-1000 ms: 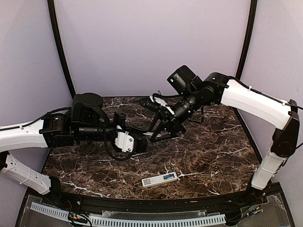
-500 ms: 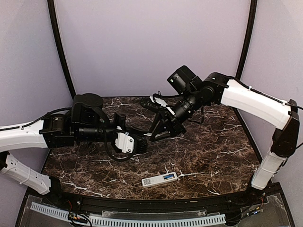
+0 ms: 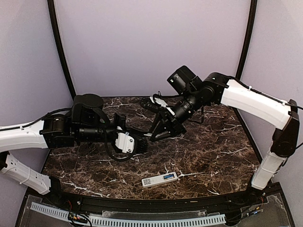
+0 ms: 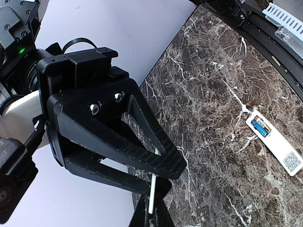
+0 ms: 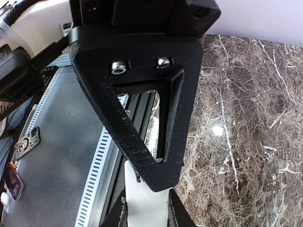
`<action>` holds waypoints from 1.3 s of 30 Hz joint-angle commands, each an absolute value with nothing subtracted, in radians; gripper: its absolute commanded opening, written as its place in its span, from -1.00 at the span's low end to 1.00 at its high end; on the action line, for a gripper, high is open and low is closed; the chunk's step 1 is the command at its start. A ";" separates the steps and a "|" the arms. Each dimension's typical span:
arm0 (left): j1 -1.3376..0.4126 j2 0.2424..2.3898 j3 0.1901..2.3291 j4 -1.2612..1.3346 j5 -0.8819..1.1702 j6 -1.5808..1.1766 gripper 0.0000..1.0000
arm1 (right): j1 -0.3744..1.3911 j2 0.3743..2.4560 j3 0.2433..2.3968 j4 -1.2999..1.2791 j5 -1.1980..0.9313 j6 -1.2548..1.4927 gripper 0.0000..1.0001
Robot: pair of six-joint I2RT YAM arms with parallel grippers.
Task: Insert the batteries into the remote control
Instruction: Pass from the left arm to the right
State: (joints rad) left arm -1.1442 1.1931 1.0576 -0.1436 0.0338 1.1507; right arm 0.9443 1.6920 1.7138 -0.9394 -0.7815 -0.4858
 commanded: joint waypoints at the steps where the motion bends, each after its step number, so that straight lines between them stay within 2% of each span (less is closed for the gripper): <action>1: -1.149 1.195 1.041 -0.144 0.029 1.143 -1.00 | 0.948 1.689 1.724 -0.956 -0.786 -0.502 -0.61; 3: -1.150 1.192 1.038 -0.146 0.035 1.151 -1.00 | 0.947 1.690 1.726 -0.962 -0.808 -0.508 -0.41; 6: -1.164 1.176 1.028 -0.140 0.036 1.192 -1.00 | 0.937 1.709 1.749 -0.999 -0.852 -0.525 0.03; 9: -1.192 1.167 1.016 -0.141 -0.005 1.241 -1.00 | 0.934 1.760 1.815 -1.080 -0.834 -0.532 0.22; 17: -1.221 1.162 0.973 -0.070 -0.124 1.370 -1.00 | 0.937 1.760 1.806 -1.070 -0.766 -0.522 0.30; 24: -1.223 1.150 0.953 -0.029 -0.133 1.412 -1.00 | 0.947 1.698 1.756 -1.017 -0.721 -0.548 0.27; 33: -1.223 1.142 0.966 -0.013 -0.101 1.416 -1.00 | 0.960 1.719 1.758 -1.017 -0.706 -0.566 0.27; 39: -1.223 1.154 0.974 -0.015 -0.095 1.418 -1.00 | 0.965 1.722 1.764 -1.020 -0.726 -0.574 0.07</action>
State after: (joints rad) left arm -1.2163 1.1618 0.9661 -0.0242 -0.1116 1.4075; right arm 0.9520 1.7184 1.7599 -1.0317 -0.7177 -0.5625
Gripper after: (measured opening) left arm 0.016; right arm 0.570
